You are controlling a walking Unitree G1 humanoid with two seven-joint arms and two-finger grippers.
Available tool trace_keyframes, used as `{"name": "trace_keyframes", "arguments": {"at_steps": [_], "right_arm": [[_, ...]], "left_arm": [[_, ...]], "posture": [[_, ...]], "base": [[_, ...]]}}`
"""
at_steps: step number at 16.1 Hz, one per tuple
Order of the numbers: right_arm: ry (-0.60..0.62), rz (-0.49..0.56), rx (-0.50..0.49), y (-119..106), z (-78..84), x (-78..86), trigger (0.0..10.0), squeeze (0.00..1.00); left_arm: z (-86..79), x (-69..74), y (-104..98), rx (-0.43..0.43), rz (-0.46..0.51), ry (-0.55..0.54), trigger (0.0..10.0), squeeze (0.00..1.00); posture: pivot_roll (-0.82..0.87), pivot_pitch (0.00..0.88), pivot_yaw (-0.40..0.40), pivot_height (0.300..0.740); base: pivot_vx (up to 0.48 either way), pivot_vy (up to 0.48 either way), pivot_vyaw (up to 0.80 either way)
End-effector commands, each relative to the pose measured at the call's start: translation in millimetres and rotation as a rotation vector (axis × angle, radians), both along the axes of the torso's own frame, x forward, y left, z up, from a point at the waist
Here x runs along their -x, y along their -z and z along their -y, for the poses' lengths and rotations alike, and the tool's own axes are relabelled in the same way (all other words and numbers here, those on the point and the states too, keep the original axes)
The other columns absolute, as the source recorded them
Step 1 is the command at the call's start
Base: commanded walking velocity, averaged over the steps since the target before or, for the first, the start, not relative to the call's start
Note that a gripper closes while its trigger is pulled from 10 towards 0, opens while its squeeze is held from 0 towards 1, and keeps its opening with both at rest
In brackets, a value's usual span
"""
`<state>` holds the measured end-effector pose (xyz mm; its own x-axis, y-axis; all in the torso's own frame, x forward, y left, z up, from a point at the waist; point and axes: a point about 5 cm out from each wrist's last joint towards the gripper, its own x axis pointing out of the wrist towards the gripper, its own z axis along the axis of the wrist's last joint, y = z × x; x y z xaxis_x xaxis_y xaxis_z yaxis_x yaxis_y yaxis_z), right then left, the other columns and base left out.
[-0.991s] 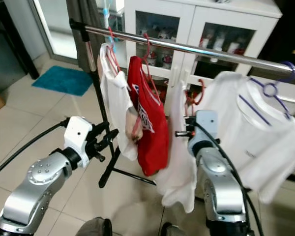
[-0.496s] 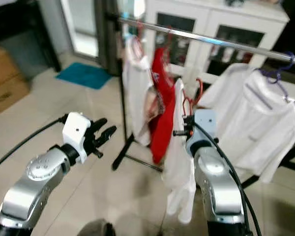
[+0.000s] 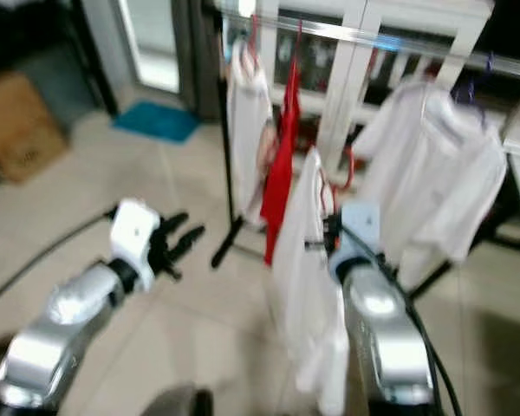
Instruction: Hang hanger
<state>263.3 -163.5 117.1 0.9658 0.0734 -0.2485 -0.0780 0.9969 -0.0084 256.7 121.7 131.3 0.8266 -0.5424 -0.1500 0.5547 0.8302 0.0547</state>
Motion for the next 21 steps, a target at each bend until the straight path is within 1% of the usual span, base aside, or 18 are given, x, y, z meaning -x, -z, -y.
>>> {"name": "trace_keyframes", "arguments": {"at_steps": [1,2,4,5,7,9,10,11,12,13,14,16,17,18,19,21], "right_arm": [[-0.055,0.071,-0.012,-15.4,-6.4,0.4,0.0,0.00],[-0.082,0.080,-0.008,-17.4,-8.3,1.5,0.0,0.00],[-0.176,0.101,0.031,-23.3,-16.0,4.7,0.0,0.00],[-0.183,0.103,0.033,-23.8,-16.8,4.8,0.0,0.00],[-0.247,0.120,0.072,-28.1,-23.3,6.5,0.0,0.00],[-0.344,0.153,0.118,-34.3,-35.0,10.1,0.0,0.00],[-0.388,0.171,0.137,-37.3,-40.7,11.7,0.0,0.00],[-0.412,0.190,0.142,-39.9,-44.2,12.6,0.0,0.00],[-0.425,0.199,0.141,-41.1,-46.1,13.1,0.0,0.00],[-0.454,0.222,0.137,-43.9,-50.2,14.6,0.0,0.00],[-0.463,0.230,0.135,-44.7,-51.3,15.3,0.0,0.00],[-0.469,0.242,0.128,-45.9,-52.4,16.8,0.0,0.00],[-0.468,0.246,0.122,-46.1,-52.4,17.3,0.0,0.00],[-0.465,0.247,0.116,-46.1,-52.4,17.4,0.0,0.00],[-0.461,0.250,0.102,-46.5,-52.3,17.5,0.0,0.00],[-0.466,0.261,0.074,-48.5,-52.7,17.6,0.0,0.00]], "left_arm": [[2.3,-2.1,-7.9,0.053,0.014,0.031,10.0,0.41],[5.0,-2.7,-11.0,0.079,0.021,0.057,10.0,1.00],[11.3,-9.9,-12.2,0.085,0.013,0.086,10.0,1.00],[11.6,-10.3,-12.1,0.090,0.011,0.088,10.0,1.00],[16.4,-14.0,-12.3,0.117,-0.007,0.109,10.0,1.00],[23.7,-22.2,-8.8,0.128,-0.061,0.125,10.0,1.00],[27.6,-26.2,-8.1,0.144,-0.073,0.137,10.0,0.86],[31.7,-31.9,-7.8,0.184,-0.097,0.133,10.0,0.05],[33.1,-37.1,-7.4,0.195,-0.112,0.119,10.0,0.00],[35.1,-50.7,-7.7,0.206,-0.135,0.072,10.0,0.00],[35.6,-55.4,-8.9,0.207,-0.137,0.059,10.0,0.00],[37.3,-59.9,-11.7,0.195,-0.126,0.065,10.0,0.00],[37.8,-62.2,-13.2,0.193,-0.116,0.056,6.1,0.00],[37.5,-63.7,-13.3,0.182,-0.108,0.043,2.6,0.00],[36.9,-65.3,-12.5,0.172,-0.102,0.030,0.0,0.00],[35.9,-67.8,-11.0,0.165,-0.092,0.022,0.0,0.00]], "posture": [[0.10,0.040,-0.002,0.740],[0.10,0.040,-0.002,0.740],[0.09,0.035,-0.001,0.740],[0.09,0.033,0.000,0.740],[0.09,0.026,0.007,0.740],[0.09,0.015,0.009,0.740],[0.08,0.013,0.010,0.740],[0.08,0.009,0.011,0.740],[0.08,0.006,0.015,0.740],[0.08,0.000,0.024,0.740],[0.07,0.000,0.030,0.740],[0.07,0.000,0.037,0.740],[0.07,0.000,0.038,0.740],[0.07,0.000,0.038,0.740],[0.08,0.000,0.038,0.740],[0.08,0.000,0.035,0.740]], "base": [[0.000,0.000,0.00],[0.000,0.000,0.00],[0.000,0.000,0.00],[0.000,0.000,0.00],[0.000,0.000,0.00],[0.000,0.000,0.00],[0.000,0.000,0.00],[0.000,0.000,0.00],[0.000,0.000,0.00],[0.000,0.000,0.00],[0.000,0.000,0.00],[0.000,0.000,0.00],[0.000,0.000,0.00],[0.000,0.000,0.00],[0.000,0.000,0.00],[0.000,0.000,0.00]]}}
